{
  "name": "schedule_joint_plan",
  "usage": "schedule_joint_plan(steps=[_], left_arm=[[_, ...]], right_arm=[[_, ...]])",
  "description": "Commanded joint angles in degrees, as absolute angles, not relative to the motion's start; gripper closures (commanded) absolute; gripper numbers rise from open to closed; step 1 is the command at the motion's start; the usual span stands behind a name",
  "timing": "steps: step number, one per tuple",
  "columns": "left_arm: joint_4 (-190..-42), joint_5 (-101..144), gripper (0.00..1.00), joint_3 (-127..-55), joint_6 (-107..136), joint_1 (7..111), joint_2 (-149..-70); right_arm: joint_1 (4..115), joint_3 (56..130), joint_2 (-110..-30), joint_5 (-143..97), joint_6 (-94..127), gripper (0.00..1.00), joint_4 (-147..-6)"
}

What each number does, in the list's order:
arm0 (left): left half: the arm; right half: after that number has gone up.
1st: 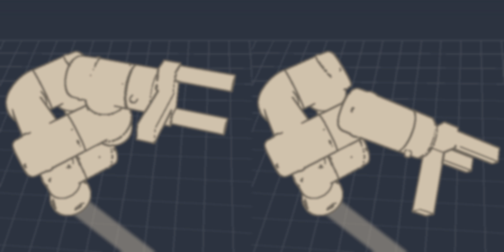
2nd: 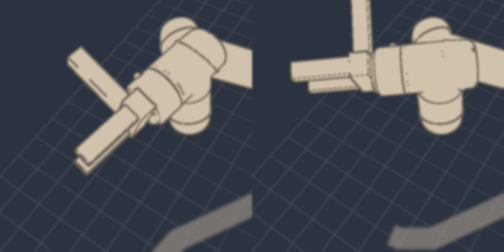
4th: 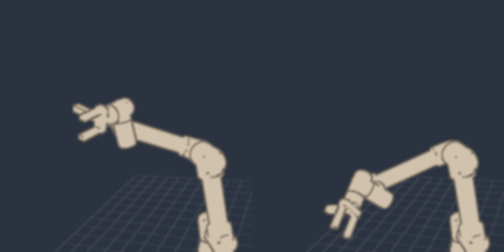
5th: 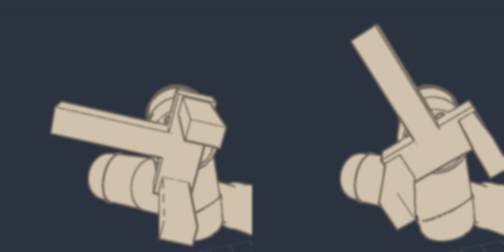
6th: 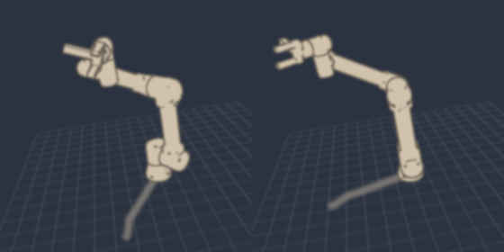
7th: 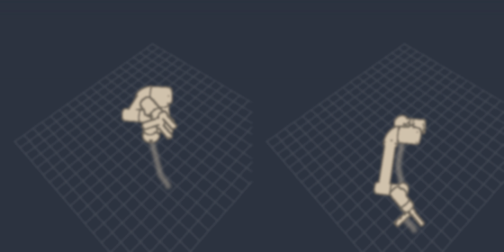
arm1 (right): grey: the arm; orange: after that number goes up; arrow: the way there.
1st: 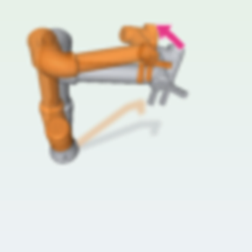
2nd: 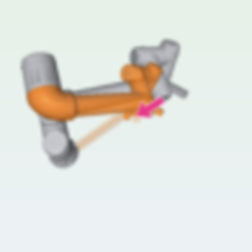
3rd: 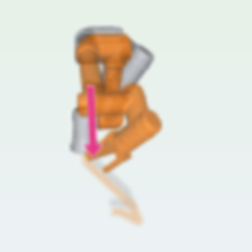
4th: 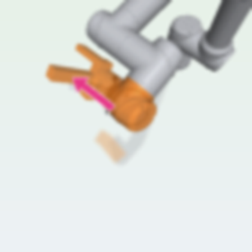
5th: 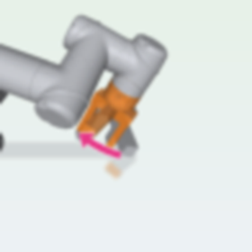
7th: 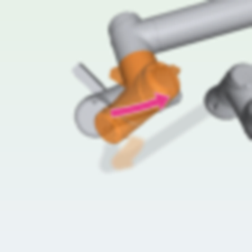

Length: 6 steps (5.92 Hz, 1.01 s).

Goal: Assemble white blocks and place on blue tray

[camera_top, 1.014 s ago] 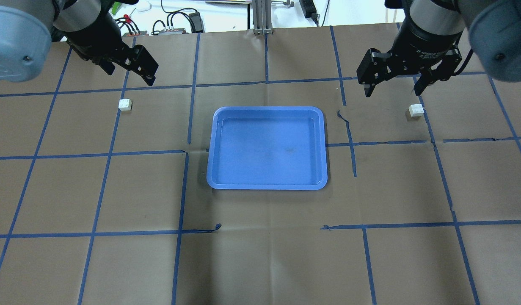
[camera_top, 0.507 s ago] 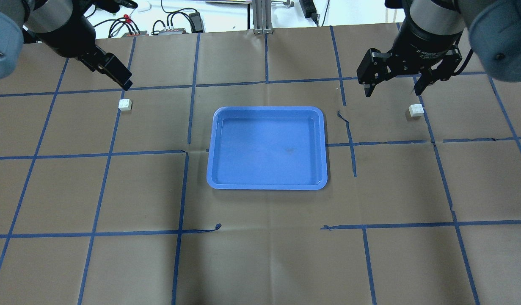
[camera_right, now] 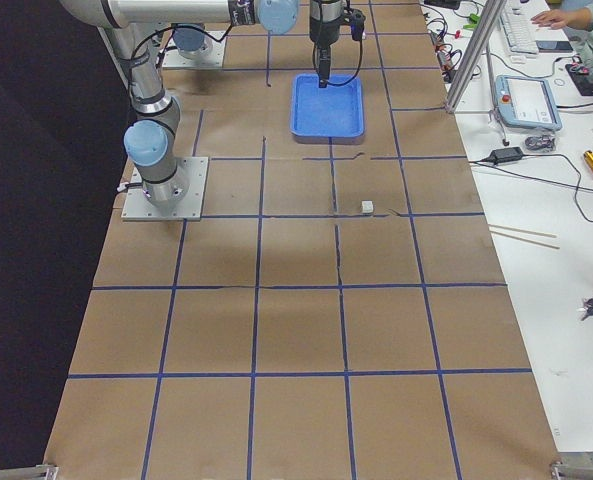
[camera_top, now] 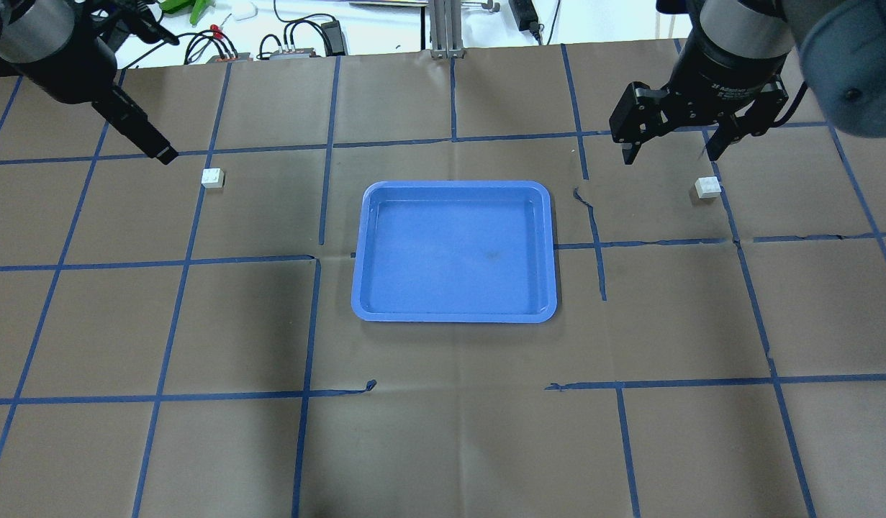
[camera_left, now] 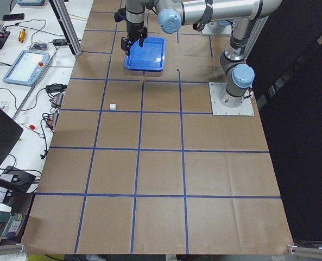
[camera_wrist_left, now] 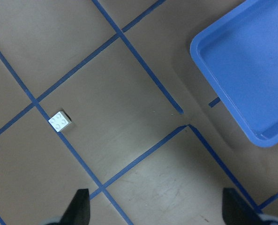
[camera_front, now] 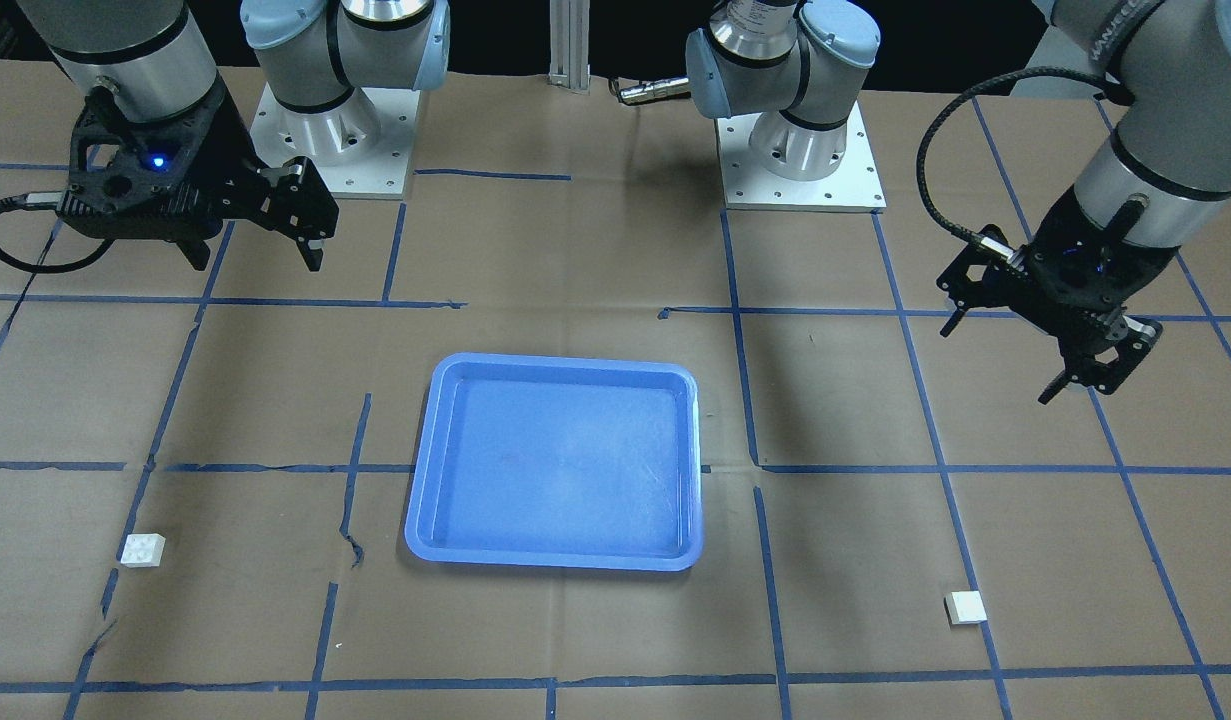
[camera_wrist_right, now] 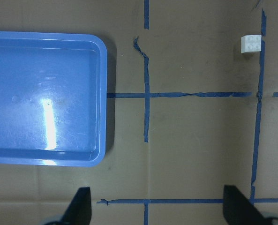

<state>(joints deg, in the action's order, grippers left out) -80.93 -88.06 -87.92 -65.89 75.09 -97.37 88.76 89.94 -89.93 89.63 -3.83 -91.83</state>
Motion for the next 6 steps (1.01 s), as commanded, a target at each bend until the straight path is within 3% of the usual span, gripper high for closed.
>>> schedule_joint_plan(steps=[1, 6], left_arm=[[-77.3, -88.2, 0.01, -88.2, -82.6, 71.6, -103.1], [-56.8, -81.3, 0.02, -85.9, -100.1, 67.7, -124.1]], right_arm=[[85.9, 89.9, -89.8, 89.6, -17.2, 0.0, -92.6], [70.8, 89.9, -88.0, 89.1, -66.2, 0.0, -95.1]])
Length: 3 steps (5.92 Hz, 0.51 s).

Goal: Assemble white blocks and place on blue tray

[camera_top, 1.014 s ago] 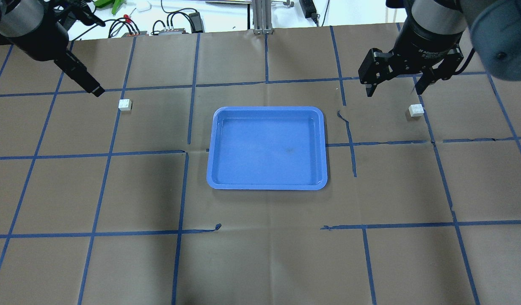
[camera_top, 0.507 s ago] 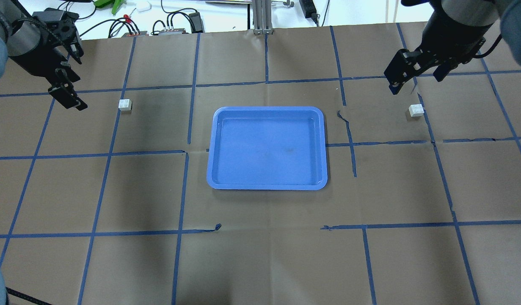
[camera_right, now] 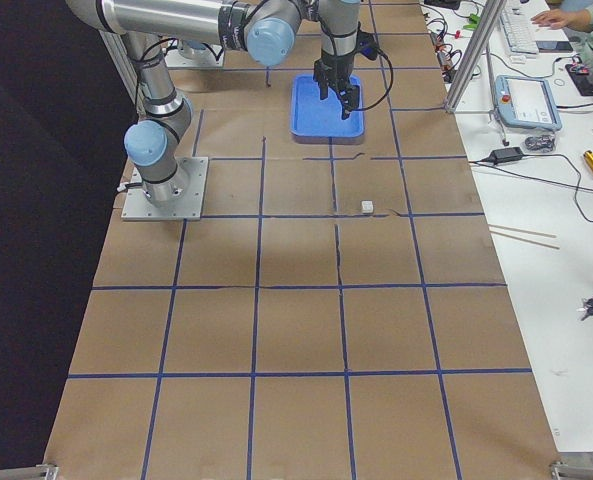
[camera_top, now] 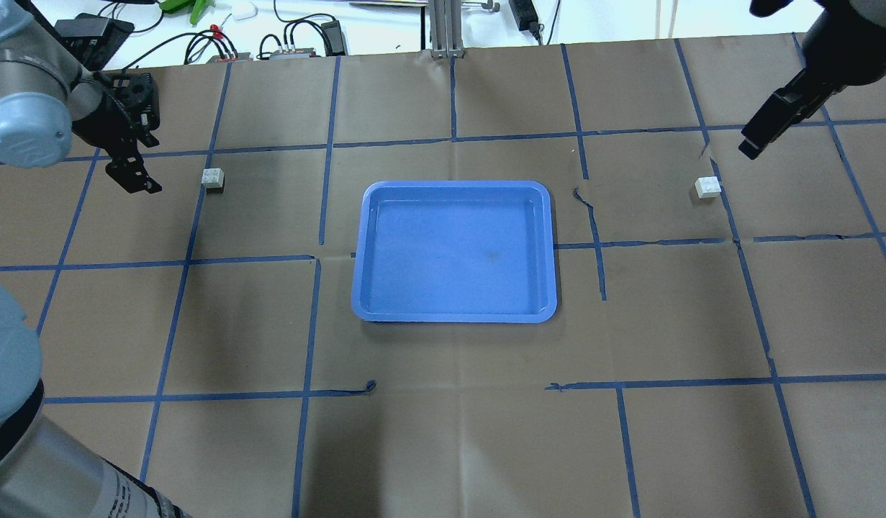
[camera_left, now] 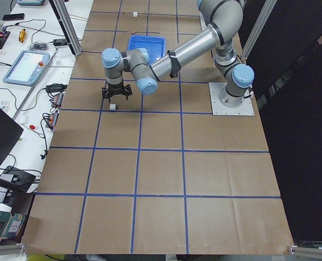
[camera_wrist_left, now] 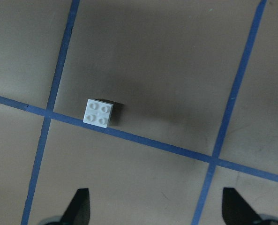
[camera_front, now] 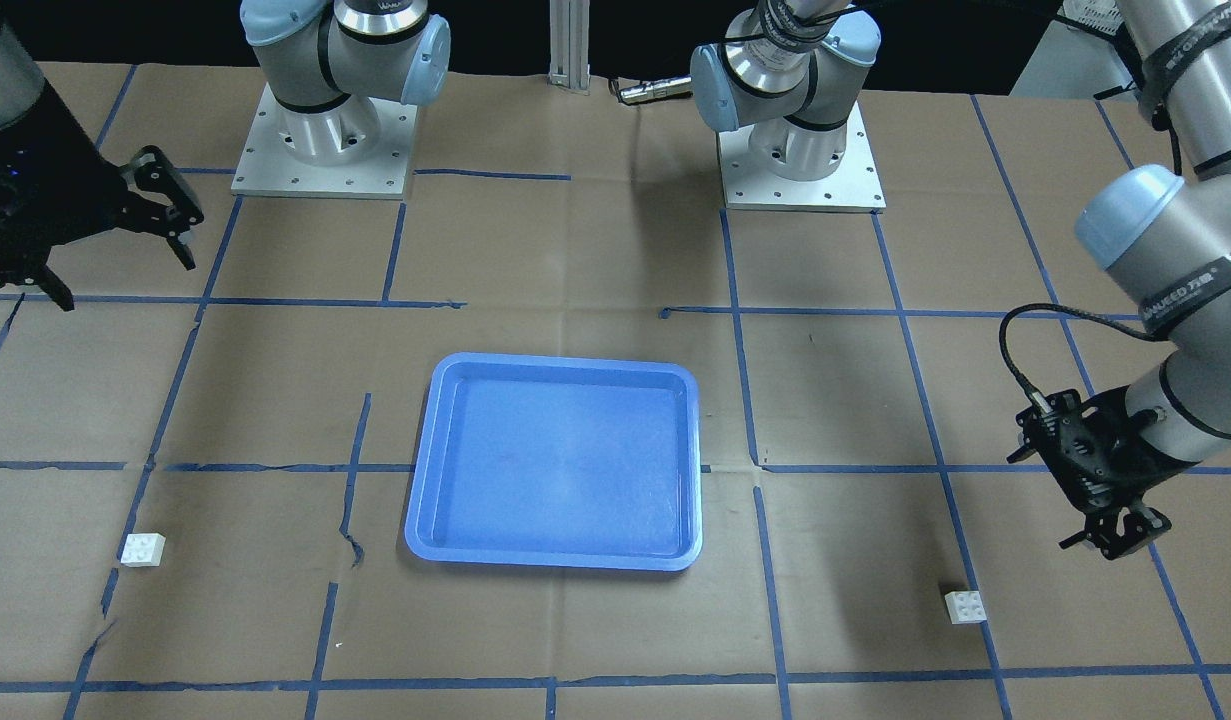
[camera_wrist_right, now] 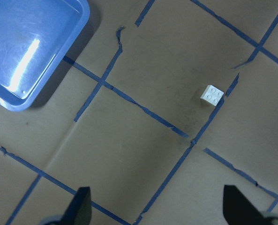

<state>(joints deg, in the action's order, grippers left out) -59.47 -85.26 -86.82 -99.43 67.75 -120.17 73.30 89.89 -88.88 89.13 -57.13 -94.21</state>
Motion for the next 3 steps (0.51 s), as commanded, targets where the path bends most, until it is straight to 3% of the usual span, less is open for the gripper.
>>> schedule_joint_plan(steps=[1, 3], left_arm=[[-55.6, -79.6, 0.02, -84.8, -102.3, 67.7, -126.0], [-55.0, -79.5, 0.02, -84.4, -108.1, 67.6, -128.5]], right_arm=[[68.7, 89.8, -86.5, 89.3, -77.1, 0.0, -97.4], [65.9, 90.3, -85.2, 92.9, -102.5, 0.0, -101.5]])
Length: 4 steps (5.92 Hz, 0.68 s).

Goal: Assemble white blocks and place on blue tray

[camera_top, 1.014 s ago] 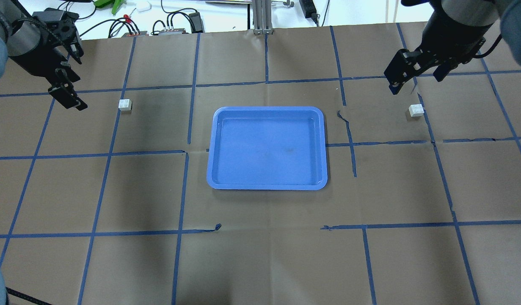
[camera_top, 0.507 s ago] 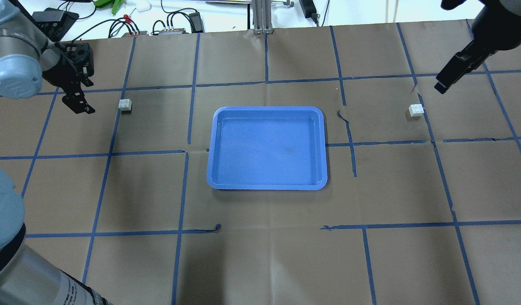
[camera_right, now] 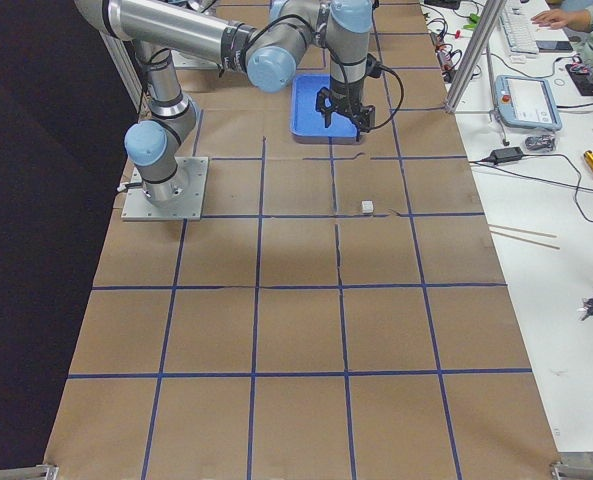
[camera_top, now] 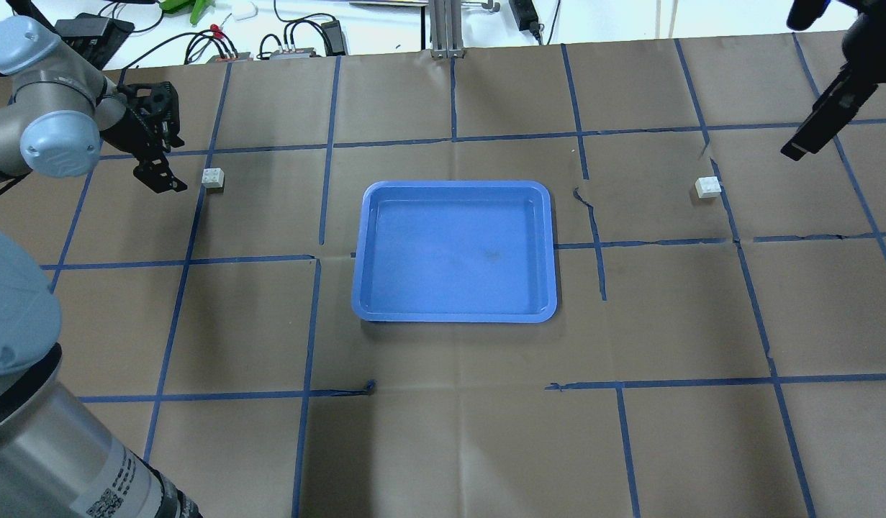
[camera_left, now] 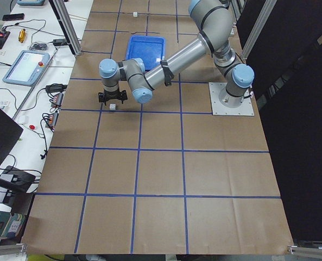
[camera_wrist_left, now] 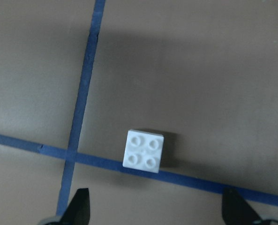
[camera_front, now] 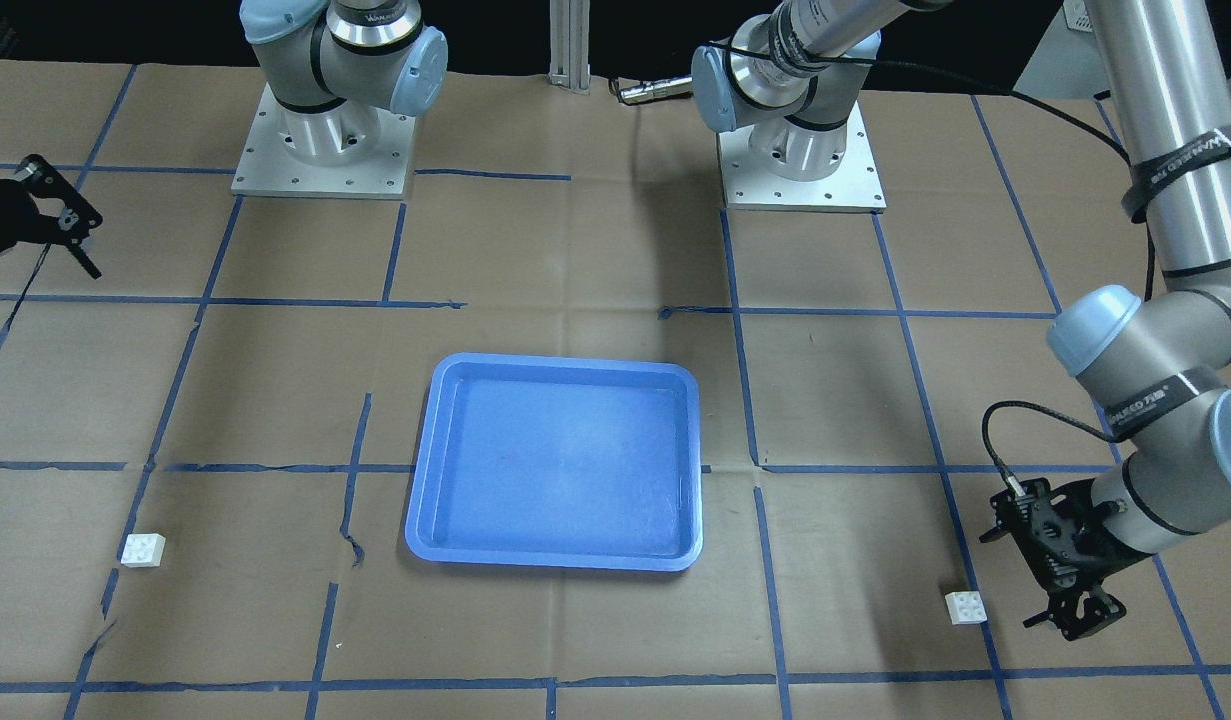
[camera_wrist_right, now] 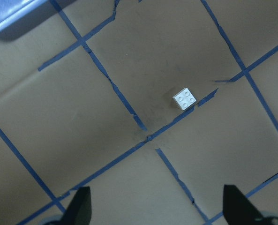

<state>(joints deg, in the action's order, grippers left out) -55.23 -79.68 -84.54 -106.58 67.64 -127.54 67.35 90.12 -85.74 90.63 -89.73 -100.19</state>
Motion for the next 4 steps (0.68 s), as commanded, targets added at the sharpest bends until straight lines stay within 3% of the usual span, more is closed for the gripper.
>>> schedule_joint_plan(steps=[1, 2, 3, 4], left_arm=[[-55.0, -79.5, 0.02, -84.6, -108.1, 67.6, -129.5], [-55.5, -79.5, 0.15, -84.8, -108.3, 67.7, -130.0], [-55.5, -79.5, 0.35, -85.2, -108.3, 67.6, -130.0], [-55.5, -79.5, 0.75, -84.9, -108.2, 67.7, -129.9]], right_arm=[[64.9, 90.1, -83.4, 92.5, -112.9, 0.0, -101.9], [63.5, 89.4, -81.6, 90.9, -114.3, 0.0, -102.5], [63.0, 89.4, -80.3, 85.0, -116.6, 0.0, -103.3], [62.9, 89.4, -78.4, 83.7, -120.7, 0.0, -103.4]])
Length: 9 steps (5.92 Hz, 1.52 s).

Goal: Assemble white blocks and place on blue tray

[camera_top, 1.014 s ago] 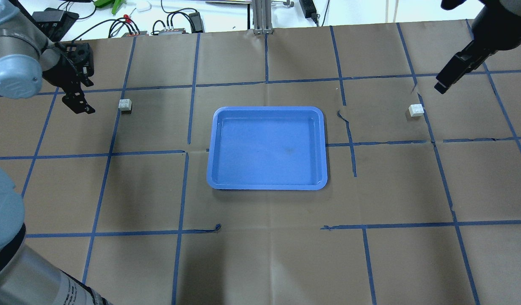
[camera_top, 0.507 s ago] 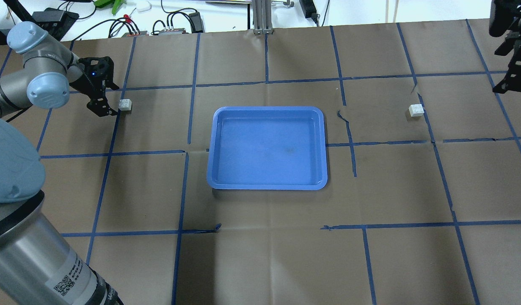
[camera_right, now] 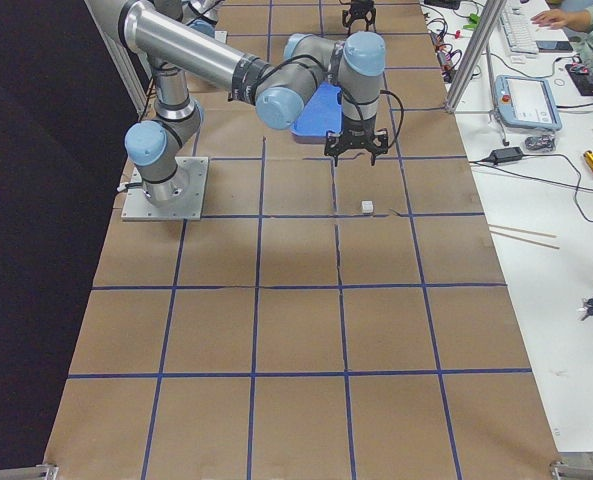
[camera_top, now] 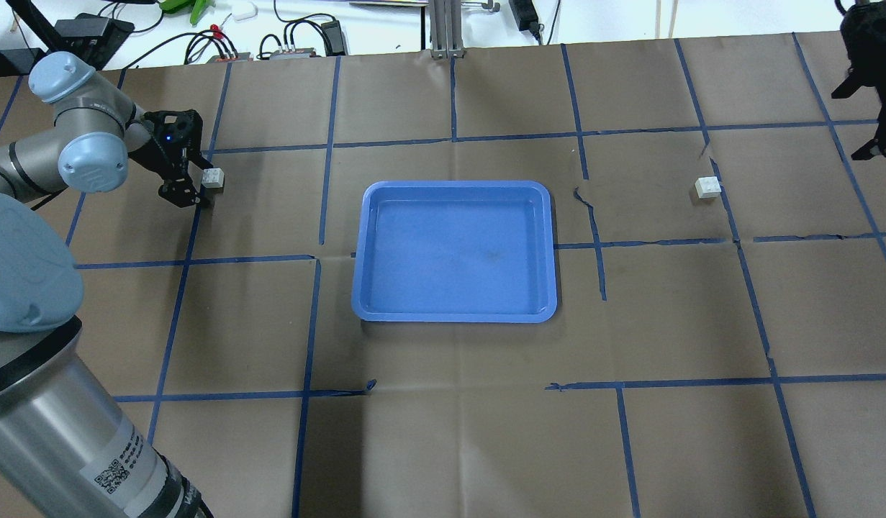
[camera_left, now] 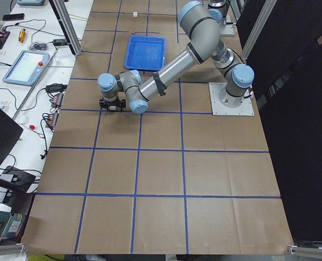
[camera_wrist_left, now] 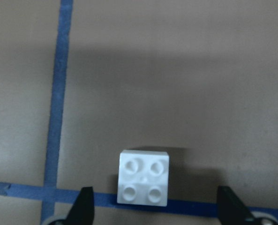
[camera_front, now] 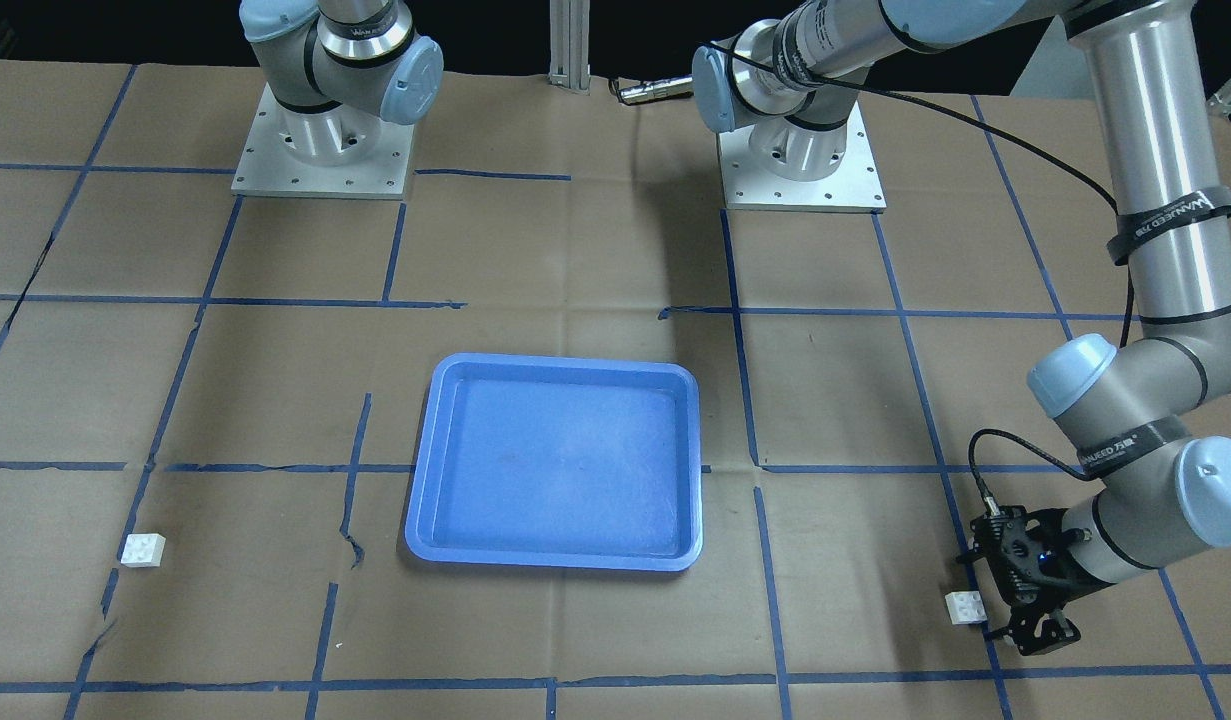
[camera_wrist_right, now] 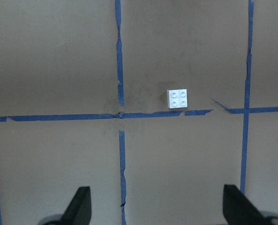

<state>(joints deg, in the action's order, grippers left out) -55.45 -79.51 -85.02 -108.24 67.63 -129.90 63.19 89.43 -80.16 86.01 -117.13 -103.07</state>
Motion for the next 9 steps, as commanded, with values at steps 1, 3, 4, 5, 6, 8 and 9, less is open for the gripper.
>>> schedule_joint_plan(steps=[1, 3, 4, 5, 6, 8, 9], left_arm=[[-55.6, -79.5, 1.0, -84.6, -107.9, 67.7, -129.4], [-56.1, -73.3, 1.0, -85.9, -106.6, 70.3, -126.5], [-57.2, -73.2, 1.0, -86.1, -107.1, 76.4, -125.2], [-57.1, -73.4, 1.0, -87.8, -106.4, 82.6, -123.2], [-58.2, -73.6, 1.0, -89.5, -101.5, 87.4, -120.0], [-57.0, -73.6, 1.0, -97.0, -89.6, 97.8, -114.3], [-54.3, -75.1, 1.0, -99.6, -83.0, 100.4, -114.3]], right_arm=[[62.1, 88.9, -76.2, 81.6, -121.3, 0.0, -103.3], [60.4, 85.4, -69.4, 79.3, -122.6, 0.0, -103.6], [60.1, 84.8, -65.7, 77.5, -122.5, 0.0, -103.7], [59.8, 85.1, -63.3, 72.8, -122.3, 0.0, -105.1], [59.2, 85.2, -60.8, 70.8, -122.3, 0.0, -106.2], [59.1, 85.8, -57.8, 68.9, -122.6, 0.0, -106.3], [59.1, 86.8, -57.0, 68.9, -122.7, 0.0, -108.3]])
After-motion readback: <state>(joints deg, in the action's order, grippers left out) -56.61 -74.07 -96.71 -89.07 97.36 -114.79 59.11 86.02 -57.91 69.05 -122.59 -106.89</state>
